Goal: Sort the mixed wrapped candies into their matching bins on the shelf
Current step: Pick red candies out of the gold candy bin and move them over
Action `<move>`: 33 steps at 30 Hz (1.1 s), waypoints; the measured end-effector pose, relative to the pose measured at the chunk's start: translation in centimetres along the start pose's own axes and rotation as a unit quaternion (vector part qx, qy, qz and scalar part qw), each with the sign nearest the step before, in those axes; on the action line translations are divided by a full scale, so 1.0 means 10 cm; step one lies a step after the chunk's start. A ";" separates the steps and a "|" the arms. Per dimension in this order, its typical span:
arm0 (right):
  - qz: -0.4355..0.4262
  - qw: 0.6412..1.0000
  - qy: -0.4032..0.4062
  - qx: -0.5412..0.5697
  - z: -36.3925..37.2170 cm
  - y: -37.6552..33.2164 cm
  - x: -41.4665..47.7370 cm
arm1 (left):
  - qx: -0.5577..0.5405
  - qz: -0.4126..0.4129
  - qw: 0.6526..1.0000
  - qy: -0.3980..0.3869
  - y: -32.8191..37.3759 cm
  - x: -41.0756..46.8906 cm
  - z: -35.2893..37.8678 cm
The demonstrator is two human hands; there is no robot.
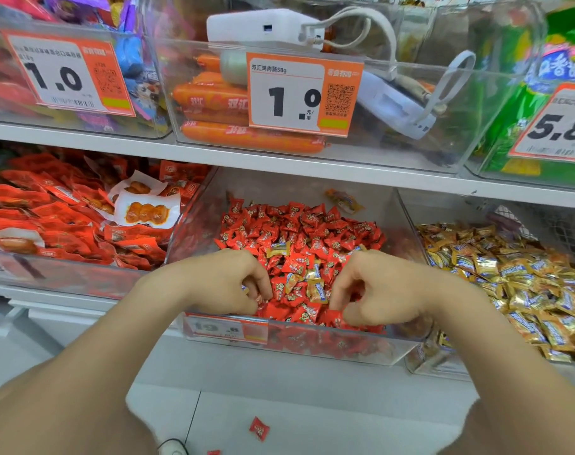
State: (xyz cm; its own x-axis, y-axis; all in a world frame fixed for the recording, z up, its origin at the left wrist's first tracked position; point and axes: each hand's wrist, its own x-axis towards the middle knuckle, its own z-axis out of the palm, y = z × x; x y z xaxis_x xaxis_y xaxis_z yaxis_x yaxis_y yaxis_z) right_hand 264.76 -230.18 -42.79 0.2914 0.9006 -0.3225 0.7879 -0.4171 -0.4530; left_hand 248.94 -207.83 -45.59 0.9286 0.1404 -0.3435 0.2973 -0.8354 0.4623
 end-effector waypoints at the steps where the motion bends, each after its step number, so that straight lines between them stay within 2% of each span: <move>1: 0.009 1.000 0.011 0.008 -0.01 -0.01 -0.03 | 0.001 0.002 1.000 0.000 0.02 0.01 0.00; 3: 0.020 0.995 0.103 0.001 -0.02 0.01 0.00 | 0.010 0.000 1.000 0.026 0.08 0.04 0.01; 5: 0.034 0.977 0.207 -0.027 0.01 0.06 0.09 | 0.026 0.000 0.995 0.092 0.14 0.10 0.03; 6: 0.039 0.972 0.230 -0.034 0.04 0.08 0.16 | 0.026 0.004 0.991 0.130 0.16 0.14 0.05; 8: 0.042 0.974 0.218 -0.048 0.14 0.09 0.28 | 0.026 0.025 0.979 0.201 0.19 0.24 0.09; 10: 0.050 0.977 0.184 -0.094 0.23 0.06 0.37 | 0.046 0.048 0.970 0.234 0.18 0.34 0.13; 12: 0.054 0.972 0.172 -0.147 0.31 0.04 0.45 | 0.061 0.062 0.974 0.208 0.18 0.42 0.19; 15: 0.047 0.975 0.153 -0.151 0.39 0.02 0.54 | 0.081 0.034 0.983 0.163 0.18 0.50 0.28; 20: 0.059 0.982 0.104 -0.144 0.38 0.05 0.56 | 0.101 0.001 0.980 0.170 0.17 0.53 0.30; 25: 0.028 0.990 0.140 0.017 0.27 0.14 0.47 | 0.060 -0.006 0.987 0.147 0.12 0.47 0.22; 30: 0.015 0.969 0.171 0.179 0.16 0.18 0.37 | 0.021 -0.016 0.993 0.118 0.15 0.39 0.18; 33: 0.037 0.959 0.213 0.185 0.14 0.18 0.36 | 0.009 -0.033 0.991 0.132 0.15 0.36 0.14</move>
State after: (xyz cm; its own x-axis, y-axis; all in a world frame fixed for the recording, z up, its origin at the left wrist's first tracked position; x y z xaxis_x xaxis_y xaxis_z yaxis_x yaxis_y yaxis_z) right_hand 266.47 -227.89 -45.94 0.5965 0.8019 -0.0332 0.5328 -0.4266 -0.7308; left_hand 252.40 -209.39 -47.28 0.9335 0.3276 -0.1457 0.3580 -0.8286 0.4305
